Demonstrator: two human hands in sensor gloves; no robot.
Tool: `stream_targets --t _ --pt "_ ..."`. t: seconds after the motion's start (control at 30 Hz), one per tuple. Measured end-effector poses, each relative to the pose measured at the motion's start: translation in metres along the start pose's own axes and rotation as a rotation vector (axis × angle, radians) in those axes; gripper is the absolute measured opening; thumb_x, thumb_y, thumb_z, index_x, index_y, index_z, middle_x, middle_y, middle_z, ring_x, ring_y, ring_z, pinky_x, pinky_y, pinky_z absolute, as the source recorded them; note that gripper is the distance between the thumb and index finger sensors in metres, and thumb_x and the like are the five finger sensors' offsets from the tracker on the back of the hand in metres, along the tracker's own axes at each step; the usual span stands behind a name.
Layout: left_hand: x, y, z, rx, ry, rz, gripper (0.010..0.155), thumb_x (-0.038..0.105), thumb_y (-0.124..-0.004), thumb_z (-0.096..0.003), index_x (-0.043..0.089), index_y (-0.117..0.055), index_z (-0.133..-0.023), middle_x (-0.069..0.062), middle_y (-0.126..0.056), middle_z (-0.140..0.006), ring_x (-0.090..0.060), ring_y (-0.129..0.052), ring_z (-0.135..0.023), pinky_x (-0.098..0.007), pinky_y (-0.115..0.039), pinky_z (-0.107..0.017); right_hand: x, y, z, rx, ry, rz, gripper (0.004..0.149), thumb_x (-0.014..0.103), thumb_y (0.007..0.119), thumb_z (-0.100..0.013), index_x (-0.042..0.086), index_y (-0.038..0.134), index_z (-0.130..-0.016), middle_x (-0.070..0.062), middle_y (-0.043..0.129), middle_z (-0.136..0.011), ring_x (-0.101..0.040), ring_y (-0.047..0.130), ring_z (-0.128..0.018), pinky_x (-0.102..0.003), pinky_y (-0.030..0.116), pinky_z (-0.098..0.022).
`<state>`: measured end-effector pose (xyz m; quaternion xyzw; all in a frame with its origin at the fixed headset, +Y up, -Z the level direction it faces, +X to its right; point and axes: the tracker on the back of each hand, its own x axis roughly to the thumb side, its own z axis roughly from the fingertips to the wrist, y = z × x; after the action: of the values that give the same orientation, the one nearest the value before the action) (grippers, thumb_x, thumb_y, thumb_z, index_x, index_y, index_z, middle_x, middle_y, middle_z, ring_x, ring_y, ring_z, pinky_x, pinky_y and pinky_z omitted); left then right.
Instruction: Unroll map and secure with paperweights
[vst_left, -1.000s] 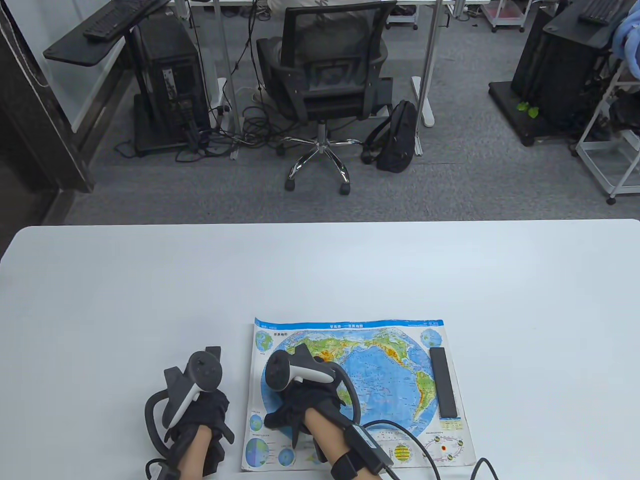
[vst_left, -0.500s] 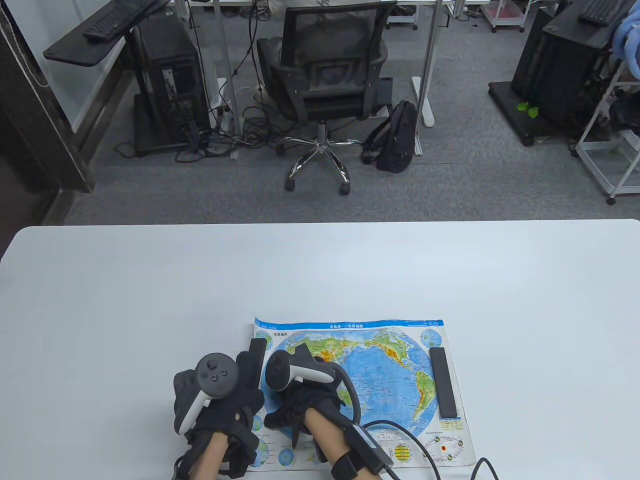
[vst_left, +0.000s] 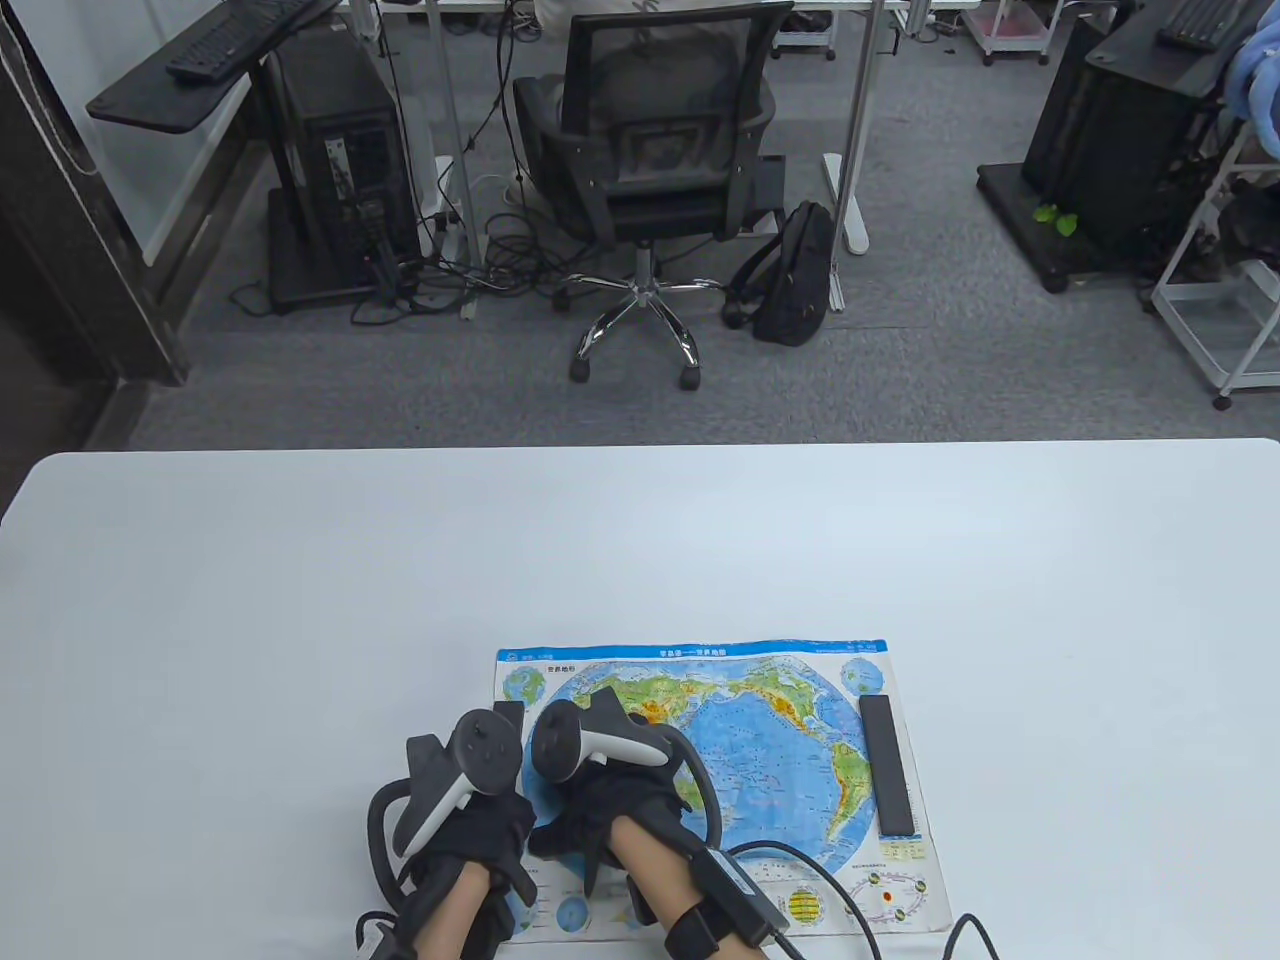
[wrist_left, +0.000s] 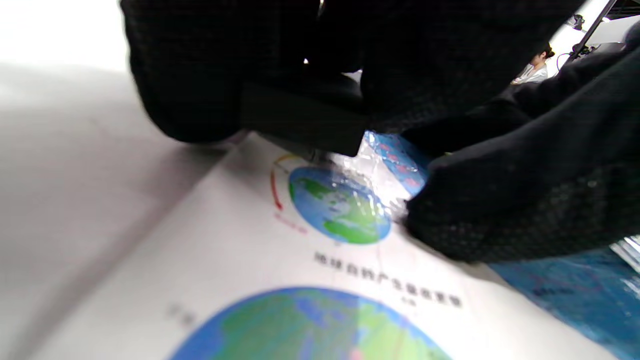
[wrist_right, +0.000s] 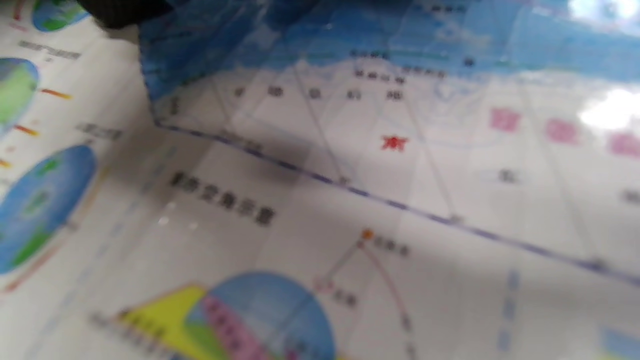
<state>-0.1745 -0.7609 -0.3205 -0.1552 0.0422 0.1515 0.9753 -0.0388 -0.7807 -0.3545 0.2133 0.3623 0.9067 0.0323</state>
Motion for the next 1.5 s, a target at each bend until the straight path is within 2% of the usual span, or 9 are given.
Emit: stream_targets --t 0.2,0.33,0.57,0.77,0.87,1.07,1.2,1.33,1.5 --pt "0.005 -0.003 -0.003 -0.012 -0.001 -0.106 0.066 0.036 -0.083 -0.0468 0.017 -0.055 -0.104 -0.022 -0.058 -0.102 -0.029 -0.076 -0.069 -0.034 -0.087 -0.038 0.000 -0.001 0.000 0.002 -0.006 -0.005 0.082 0.052 0.068 -0.054 0.023 0.008 -0.101 -0.027 -0.010 -0.099 -0.067 0.000 -0.076 -0.085 0.023 -0.043" --pt "0.003 -0.001 -0.004 0.003 0.003 -0.068 0.052 0.034 -0.069 -0.0531 0.018 -0.059 -0.102 -0.021 -0.061 -0.101 -0.029 -0.077 -0.069 -0.035 -0.085 -0.038 -0.002 -0.003 0.000 0.004 -0.015 -0.010 0.081 0.049 0.070 -0.054 0.022 0.010 -0.102 -0.026 -0.009 -0.099 -0.067 0.002 -0.077 -0.084 0.025 -0.044" --pt "0.004 0.000 -0.004 0.051 -0.006 -0.164 0.051 0.029 -0.074 -0.0509 0.023 -0.061 -0.100 -0.015 -0.068 -0.098 -0.023 -0.083 -0.067 -0.034 -0.085 -0.038 -0.017 -0.009 0.013 -0.091 -0.066 -0.070 0.080 0.039 0.072 -0.055 0.016 0.009 -0.100 -0.028 -0.006 -0.098 -0.066 0.008 -0.078 -0.077 0.028 -0.051" --pt "0.004 0.020 -0.010 -0.064 0.067 -0.101 0.056 0.031 -0.075 -0.0510 0.021 -0.060 -0.103 -0.018 -0.066 -0.100 -0.028 -0.083 -0.073 -0.039 -0.084 -0.042 -0.047 -0.027 0.049 -0.185 -0.104 -0.155 0.082 0.039 0.071 -0.055 0.015 0.007 -0.099 -0.028 -0.009 -0.096 -0.066 0.003 -0.077 -0.079 0.025 -0.050" --pt "0.012 0.040 -0.006 -0.037 0.047 -0.079 0.062 0.033 -0.075 -0.0514 0.020 -0.051 -0.107 -0.020 -0.057 -0.105 -0.031 -0.078 -0.080 -0.045 -0.080 -0.051 -0.061 -0.041 0.074 -0.249 -0.127 -0.192 0.082 0.041 0.071 -0.055 0.015 0.007 -0.100 -0.028 -0.009 -0.097 -0.066 0.003 -0.078 -0.080 0.025 -0.049" --pt "0.054 0.084 0.016 0.044 -0.122 0.119 0.070 0.040 -0.075 -0.0521 0.022 -0.039 -0.109 -0.018 -0.041 -0.113 -0.042 -0.061 -0.096 -0.062 -0.061 -0.064 -0.086 -0.067 0.134 -0.413 -0.208 -0.304 0.082 0.040 0.071 -0.055 0.009 0.011 -0.101 -0.029 -0.007 -0.098 -0.065 0.002 -0.080 -0.080 0.021 -0.050" --pt "0.074 0.095 0.034 0.063 -0.319 0.304 0.075 0.045 -0.073 -0.0532 0.020 -0.032 -0.111 -0.021 -0.027 -0.114 -0.050 -0.034 -0.100 -0.066 -0.047 -0.067 -0.098 -0.072 0.166 -0.495 -0.280 -0.345 0.084 0.042 0.071 -0.055 0.008 0.010 -0.102 -0.030 -0.006 -0.099 -0.065 0.001 -0.080 -0.079 0.020 -0.051" --pt "0.087 0.088 0.053 0.141 -0.529 0.455 0.078 0.048 -0.073 -0.0536 0.020 -0.028 -0.111 -0.019 -0.025 -0.115 -0.049 -0.033 -0.101 -0.066 -0.043 -0.068 -0.109 -0.065 0.200 -0.608 -0.373 -0.386 0.085 0.043 0.072 -0.056 0.009 0.010 -0.102 -0.031 -0.006 -0.100 -0.066 0.002 -0.080 -0.080 0.020 -0.051" --pt "0.097 0.066 0.063 0.181 -0.677 0.450 0.082 0.052 -0.073 -0.0531 0.021 -0.023 -0.111 -0.019 -0.024 -0.115 -0.048 -0.032 -0.102 -0.066 -0.042 -0.069 -0.122 -0.049 0.215 -0.699 -0.417 -0.410 0.086 0.046 0.071 -0.056 0.011 0.009 -0.103 -0.032 -0.005 -0.101 -0.067 0.004 -0.082 -0.080 0.021 -0.052"
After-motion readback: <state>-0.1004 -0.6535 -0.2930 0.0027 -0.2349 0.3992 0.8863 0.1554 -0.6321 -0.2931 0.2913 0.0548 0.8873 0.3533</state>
